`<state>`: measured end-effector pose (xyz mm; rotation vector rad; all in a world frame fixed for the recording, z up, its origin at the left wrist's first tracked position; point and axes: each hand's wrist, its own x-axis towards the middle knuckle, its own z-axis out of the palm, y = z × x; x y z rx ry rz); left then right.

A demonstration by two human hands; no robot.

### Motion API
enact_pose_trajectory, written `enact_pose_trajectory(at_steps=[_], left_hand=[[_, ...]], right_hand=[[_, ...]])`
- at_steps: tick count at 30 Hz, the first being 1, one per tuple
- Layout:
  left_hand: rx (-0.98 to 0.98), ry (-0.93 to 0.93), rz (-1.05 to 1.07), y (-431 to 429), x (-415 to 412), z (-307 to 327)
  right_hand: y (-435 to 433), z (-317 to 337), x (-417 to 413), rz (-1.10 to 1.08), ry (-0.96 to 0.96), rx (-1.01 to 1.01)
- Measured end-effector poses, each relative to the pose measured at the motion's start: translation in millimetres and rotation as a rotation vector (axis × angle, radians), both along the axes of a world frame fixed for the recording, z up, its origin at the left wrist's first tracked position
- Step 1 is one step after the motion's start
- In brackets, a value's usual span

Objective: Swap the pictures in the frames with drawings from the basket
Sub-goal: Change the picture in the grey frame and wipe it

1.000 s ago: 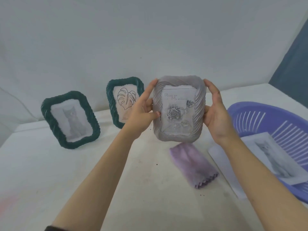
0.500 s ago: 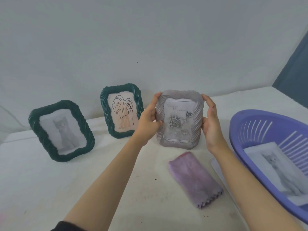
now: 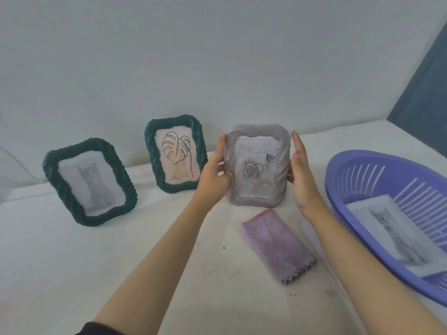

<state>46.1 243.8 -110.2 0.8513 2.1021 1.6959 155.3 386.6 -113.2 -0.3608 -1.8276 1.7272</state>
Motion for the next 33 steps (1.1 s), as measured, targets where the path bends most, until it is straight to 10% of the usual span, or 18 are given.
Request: enact_pose_trajectory(at_steps=[7,14,22,33], left_hand=[[-0.091,0.481,0.323,-10.7,59.8,-10.8],[-0.266,0.418,-0.035,6.0,123.1,-29.8],[-0.661,0.601,-0.024,42.4,151.5,-41.5],[-0.836,0.372,0.015,79.3,153.4,-31.9]], right_hand=[[-12.4,23.7,60.7,-0.112,-0.253,0.321],[-9.4,39.1,150.0,-0.067,-0.529,0.881],[2.8,30.8,215.7,0.0,-0.652,0.749],[20.2,40.9,218.4,-0.112,-0.498,0.721]])
